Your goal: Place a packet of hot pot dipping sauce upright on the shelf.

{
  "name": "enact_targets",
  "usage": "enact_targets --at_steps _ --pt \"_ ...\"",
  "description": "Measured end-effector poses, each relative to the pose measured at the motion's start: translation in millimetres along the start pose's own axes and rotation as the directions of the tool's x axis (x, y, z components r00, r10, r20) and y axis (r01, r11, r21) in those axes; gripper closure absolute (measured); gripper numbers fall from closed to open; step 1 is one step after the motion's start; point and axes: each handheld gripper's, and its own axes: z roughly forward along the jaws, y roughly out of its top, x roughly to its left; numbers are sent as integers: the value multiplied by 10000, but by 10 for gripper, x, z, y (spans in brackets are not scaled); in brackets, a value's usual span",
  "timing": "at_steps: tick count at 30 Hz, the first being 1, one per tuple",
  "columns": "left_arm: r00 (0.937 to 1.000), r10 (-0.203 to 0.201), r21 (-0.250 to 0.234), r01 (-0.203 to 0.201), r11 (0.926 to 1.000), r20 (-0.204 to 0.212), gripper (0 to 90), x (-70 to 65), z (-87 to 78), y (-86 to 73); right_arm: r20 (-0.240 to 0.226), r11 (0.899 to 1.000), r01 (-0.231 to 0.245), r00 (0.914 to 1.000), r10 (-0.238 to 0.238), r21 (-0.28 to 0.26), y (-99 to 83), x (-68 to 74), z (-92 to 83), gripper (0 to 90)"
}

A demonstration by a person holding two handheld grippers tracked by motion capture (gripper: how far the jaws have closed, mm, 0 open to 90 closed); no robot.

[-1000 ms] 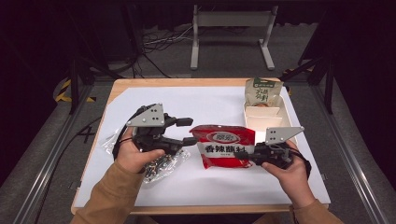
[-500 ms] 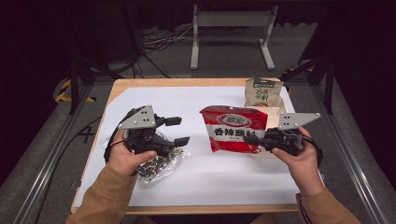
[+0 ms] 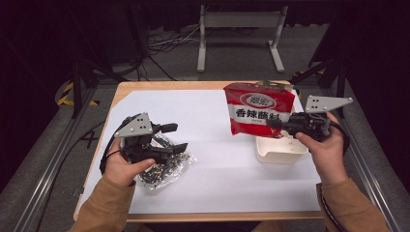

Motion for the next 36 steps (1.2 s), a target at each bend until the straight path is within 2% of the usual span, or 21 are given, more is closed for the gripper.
enact_targets --at_steps 14,20,25,36 --pt "9987 -451 186 455 9988 -223 305 42 -59 -121 652 9997 116 9978 -102 -209 39 -298 -140 868" --pt "9983 -495 168 500 9986 -296 305 68 -85 -140 1016 9999 18 9948 -7 -102 33 -394 -180 868" --pt "9973 -613 140 619 9980 -399 305 87 -104 -154 1374 9996 -231 9902 252 -173 -29 -534 -225 868" --pt "9966 -737 134 742 9972 -366 305 106 -103 -171 1694 9987 -445 9844 479 -234 -135 -739 -241 868"
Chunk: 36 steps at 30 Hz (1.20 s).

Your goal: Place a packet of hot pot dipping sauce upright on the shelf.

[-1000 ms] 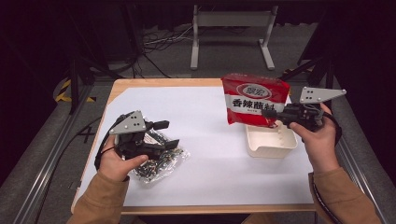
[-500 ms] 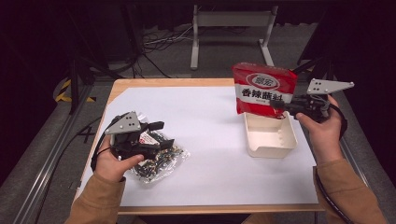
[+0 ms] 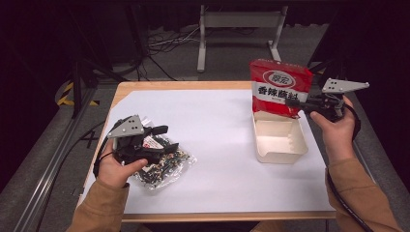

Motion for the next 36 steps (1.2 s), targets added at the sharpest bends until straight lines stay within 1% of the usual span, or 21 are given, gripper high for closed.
enact_targets --at_steps 3,8,12,15,19,26,30,33,36 --pt "10000 -16 24 16 10000 -6 305 2 1 -2 11 10000 -18 10000 18 35 -27 -34 19 868" --pt "10000 17 49 -17 10000 -13 306 7 3 -7 43 9996 -71 10000 70 257 -89 -95 74 868" --pt "10000 37 61 -38 10000 27 306 9 0 -8 42 9986 -289 9996 288 442 -182 -182 138 868" --pt "10000 -20 73 19 10000 47 305 7 6 -11 15 9974 -400 9992 400 594 -227 -226 182 868" --pt "10000 47 97 -47 9999 33 306 14 6 -11 16 9952 -519 9986 519 828 -289 -272 241 868" --pt "10000 67 101 -67 9999 6 307 25 7 -17 103 9926 -730 9973 723 972 -386 -361 306 868" --pt "10000 63 103 -63 9999 -24 307 31 2 -18 133 9923 -736 9973 727 999 -399 -373 319 868" --pt "10000 47 107 -47 9999 -45 306 34 -3 -21 153 9915 -718 9974 705 1086 -439 -412 361 867" --pt "9999 78 106 -78 9999 -79 305 37 -6 -22 171 9901 -816 9966 801 1140 -468 -440 395 867"
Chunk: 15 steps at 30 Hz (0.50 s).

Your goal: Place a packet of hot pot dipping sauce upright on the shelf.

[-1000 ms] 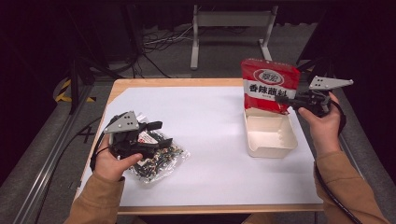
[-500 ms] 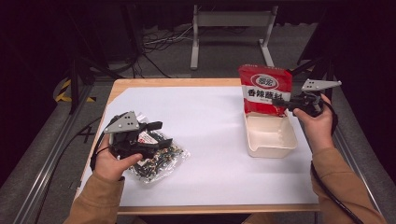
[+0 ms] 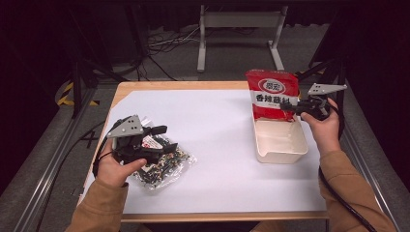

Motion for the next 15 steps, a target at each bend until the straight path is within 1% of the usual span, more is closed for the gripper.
enact_targets --at_steps 5,7,8,10,11,13,14,15 --pt "9999 -126 -25 126 9999 -2 304 14 -16 -11 12 10000 -26 10000 26 -52 -34 -49 31 867" --pt "10000 -86 -62 87 9999 17 305 21 -19 -11 83 10000 -46 10000 46 -10 -68 -79 52 868" --pt "9999 -154 -62 154 9999 26 305 14 -18 -12 123 10000 -68 9999 68 6 -79 -84 60 868" --pt "9999 -159 -50 159 9999 34 306 11 -17 -11 173 10000 -68 9998 67 18 -87 -87 68 868" --pt "9999 -123 -22 123 9999 35 306 9 -12 -10 303 10000 -10 9995 10 -4 -99 -88 78 868" --pt "9999 -113 13 113 9999 34 309 10 -12 -9 350 10000 11 9994 -11 -10 -102 -89 81 868" --pt "9998 -198 7 198 9998 29 310 12 -9 -13 476 9999 107 9988 -112 93 -111 -85 98 868" --pt "9999 -132 7 132 9999 21 312 21 -11 -13 536 9998 170 9984 -177 136 -114 -82 106 867"
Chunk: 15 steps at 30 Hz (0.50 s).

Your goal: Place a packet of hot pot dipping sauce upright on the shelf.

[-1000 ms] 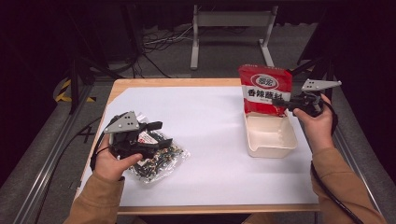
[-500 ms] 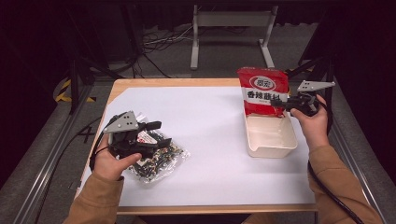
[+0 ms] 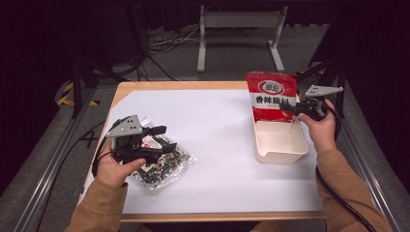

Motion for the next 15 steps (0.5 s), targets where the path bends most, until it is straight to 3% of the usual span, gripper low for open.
enact_targets --at_steps 8,15 --pt "10000 -4 -6 4 10000 48 313 -3 1 -4 450 9982 355 9983 -377 484 -10 39 60 867" --pt "10000 -57 35 57 10000 70 313 0 9 -9 931 9959 155 9954 -239 894 -108 49 70 867"
